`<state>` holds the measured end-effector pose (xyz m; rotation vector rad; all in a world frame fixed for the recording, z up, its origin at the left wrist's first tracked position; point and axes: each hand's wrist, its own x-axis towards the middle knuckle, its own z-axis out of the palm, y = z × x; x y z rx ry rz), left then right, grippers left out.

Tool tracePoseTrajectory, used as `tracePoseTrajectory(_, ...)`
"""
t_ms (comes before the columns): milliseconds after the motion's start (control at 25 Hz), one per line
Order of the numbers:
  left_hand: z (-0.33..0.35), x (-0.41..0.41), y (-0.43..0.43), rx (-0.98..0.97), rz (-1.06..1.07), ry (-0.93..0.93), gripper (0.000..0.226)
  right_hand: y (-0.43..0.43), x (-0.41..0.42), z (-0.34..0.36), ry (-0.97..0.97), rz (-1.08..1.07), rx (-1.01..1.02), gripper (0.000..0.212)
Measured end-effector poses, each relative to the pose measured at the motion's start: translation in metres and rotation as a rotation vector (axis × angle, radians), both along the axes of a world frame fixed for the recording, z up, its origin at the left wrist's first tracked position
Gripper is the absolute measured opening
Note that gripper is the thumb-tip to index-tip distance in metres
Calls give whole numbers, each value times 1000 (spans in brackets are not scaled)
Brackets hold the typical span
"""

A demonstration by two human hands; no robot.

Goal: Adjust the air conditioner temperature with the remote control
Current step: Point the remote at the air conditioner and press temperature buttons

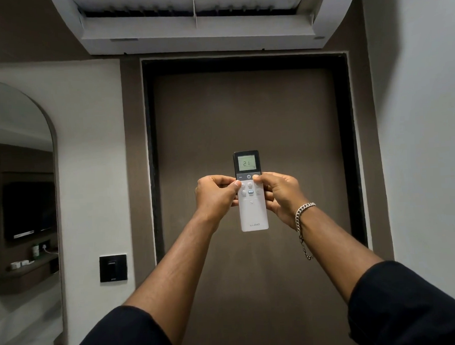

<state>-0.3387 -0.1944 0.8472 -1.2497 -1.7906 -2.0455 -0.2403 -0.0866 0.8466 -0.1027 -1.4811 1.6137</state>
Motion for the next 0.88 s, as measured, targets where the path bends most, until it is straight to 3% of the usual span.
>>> tracePoseTrajectory(560,-3,4,1,2,-28,-16,19,0,7,-2,2,14,-25,3)
tracePoseTrajectory(880,-5,7,2,-15,-36,-64,8,0,10,-6,-50,-99,210,7)
